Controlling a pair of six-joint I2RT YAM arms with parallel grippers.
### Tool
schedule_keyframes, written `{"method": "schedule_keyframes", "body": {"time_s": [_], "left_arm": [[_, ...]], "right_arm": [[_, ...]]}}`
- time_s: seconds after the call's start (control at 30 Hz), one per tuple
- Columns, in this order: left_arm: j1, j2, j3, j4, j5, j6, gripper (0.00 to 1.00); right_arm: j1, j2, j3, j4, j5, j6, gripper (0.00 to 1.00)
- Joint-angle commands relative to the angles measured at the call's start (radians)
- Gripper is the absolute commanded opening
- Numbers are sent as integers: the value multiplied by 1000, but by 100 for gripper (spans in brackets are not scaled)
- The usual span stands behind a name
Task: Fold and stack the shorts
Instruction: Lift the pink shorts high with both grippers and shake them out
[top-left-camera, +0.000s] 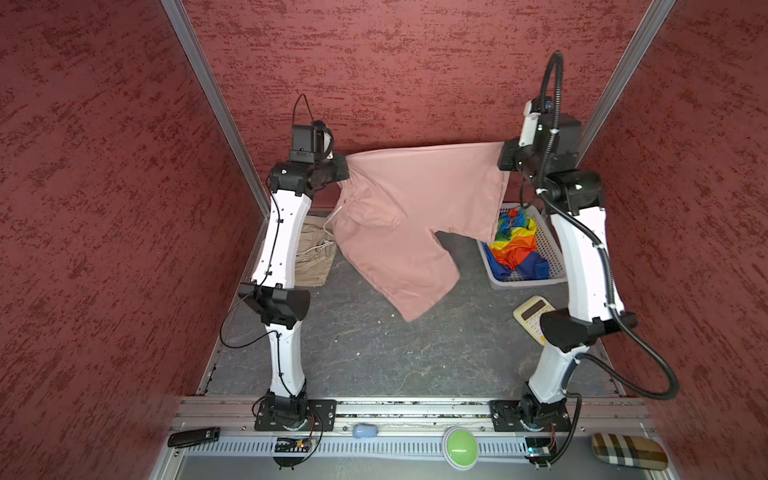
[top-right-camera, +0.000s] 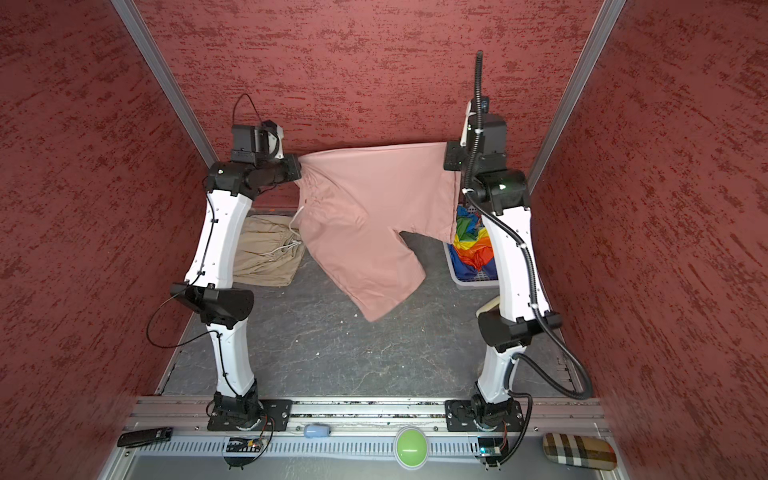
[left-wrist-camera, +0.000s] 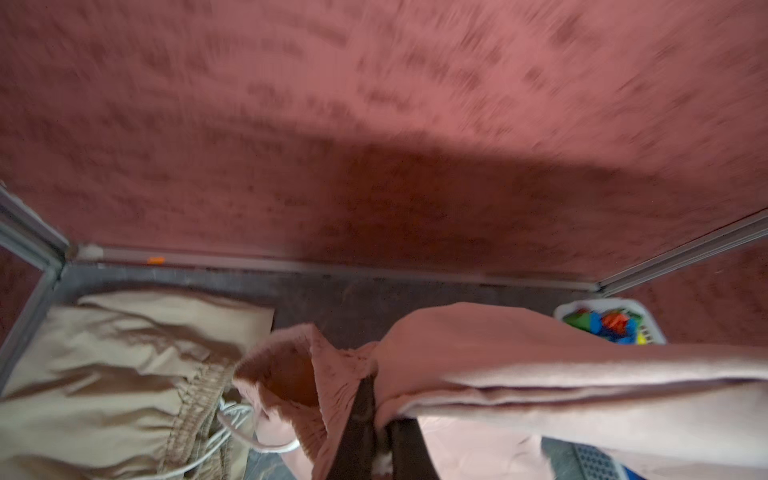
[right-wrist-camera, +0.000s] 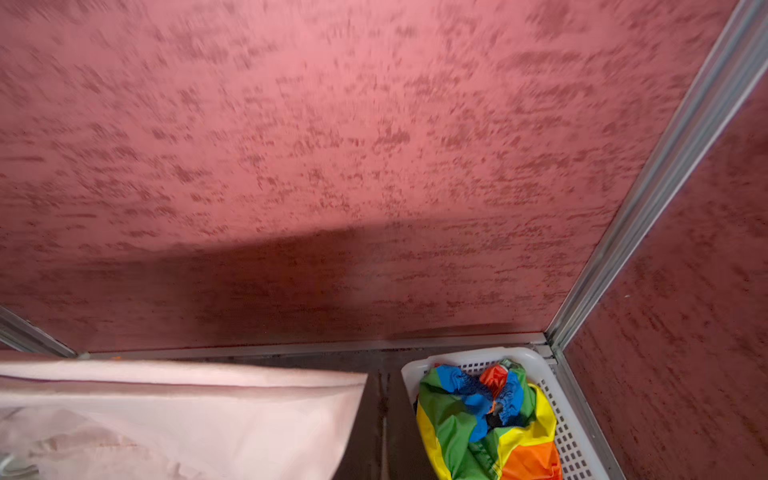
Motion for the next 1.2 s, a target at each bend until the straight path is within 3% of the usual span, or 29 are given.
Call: {"method": "schedule_keyframes", "body": {"time_s": [0.0,0.2,0.43,0.53,0.7,0.83,1.0,1.17], "left_arm": [[-6,-150,6,-32,-72,15,0],[-154,-518,-310,186,-195,55,0],[-223,-654,-314,205,-247,62,0],[-207,-613,-293,194,-260,93,0],[-77,-513,-346,161,-115,32,0],[-4,-419,-475,171,-28,19,0],[27,-272,-670,242,-12,56,0],[67,-12,-602,212,-1,101,0]], "right_arm": [[-50,-140,-25,37,5,6,0],[-64,-336,-109,163,-36,2,0],[-75,-283,26,160,-10,-55,0],[-98,-213,60,157,-34,-54,0],[-165,-70,29,165,-114,-20,0],[-182,76,-59,212,-157,-23,0],[-180,312,-94,253,-212,16,0],[-163,480,3,253,-236,35,0]]}}
